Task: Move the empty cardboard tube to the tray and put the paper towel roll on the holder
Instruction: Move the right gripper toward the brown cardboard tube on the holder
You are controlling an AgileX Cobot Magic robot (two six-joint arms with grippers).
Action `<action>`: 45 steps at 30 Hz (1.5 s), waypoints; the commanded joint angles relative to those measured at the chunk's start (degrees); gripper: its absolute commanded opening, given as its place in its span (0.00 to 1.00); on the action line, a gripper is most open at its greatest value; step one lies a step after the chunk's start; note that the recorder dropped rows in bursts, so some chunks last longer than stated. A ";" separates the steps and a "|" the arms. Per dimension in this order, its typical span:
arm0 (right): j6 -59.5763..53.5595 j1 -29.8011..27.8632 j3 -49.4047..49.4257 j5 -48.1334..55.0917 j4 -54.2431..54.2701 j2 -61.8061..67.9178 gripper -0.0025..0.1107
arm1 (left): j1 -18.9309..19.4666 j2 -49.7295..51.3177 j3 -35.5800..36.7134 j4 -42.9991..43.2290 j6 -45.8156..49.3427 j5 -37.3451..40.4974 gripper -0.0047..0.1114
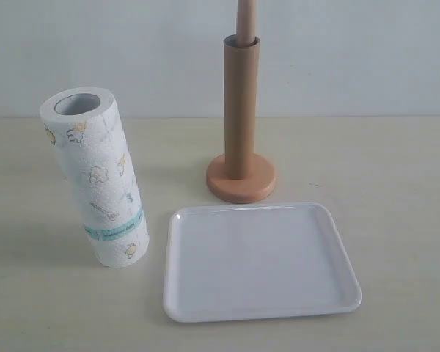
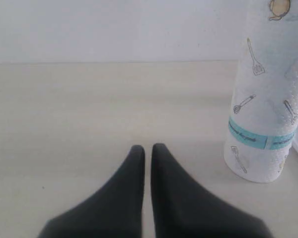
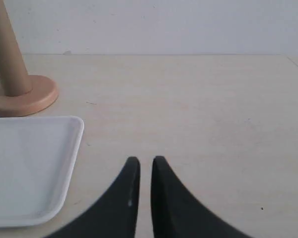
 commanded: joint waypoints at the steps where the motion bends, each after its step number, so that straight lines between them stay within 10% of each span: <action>1: -0.41 -0.35 -0.01 -0.04 -0.65 -0.29 0.10 | 0.15 -0.21 0.23 0.00 0.00 -0.21 0.08; 10: -6.32 -0.35 -0.01 -17.69 -0.59 -0.29 0.10 | 0.15 -0.21 0.23 0.00 0.00 -0.21 0.08; 16: -6.19 -0.35 -0.01 -53.11 -0.59 -0.29 0.10 | 0.15 -0.21 0.23 0.00 0.00 -0.21 0.08; 19: 13.16 -0.35 -0.01 -72.76 -0.68 -0.29 0.10 | 0.15 -0.21 0.23 0.00 0.00 -0.21 0.08; 32: 24.85 -0.35 -40.20 -7.34 -4.64 33.19 0.10 | 0.15 -0.21 0.23 0.00 0.00 -0.21 0.08; 45: 14.91 11.75 -40.01 -14.84 -0.58 69.68 0.10 | 0.15 -0.21 0.23 0.00 0.00 -0.21 0.08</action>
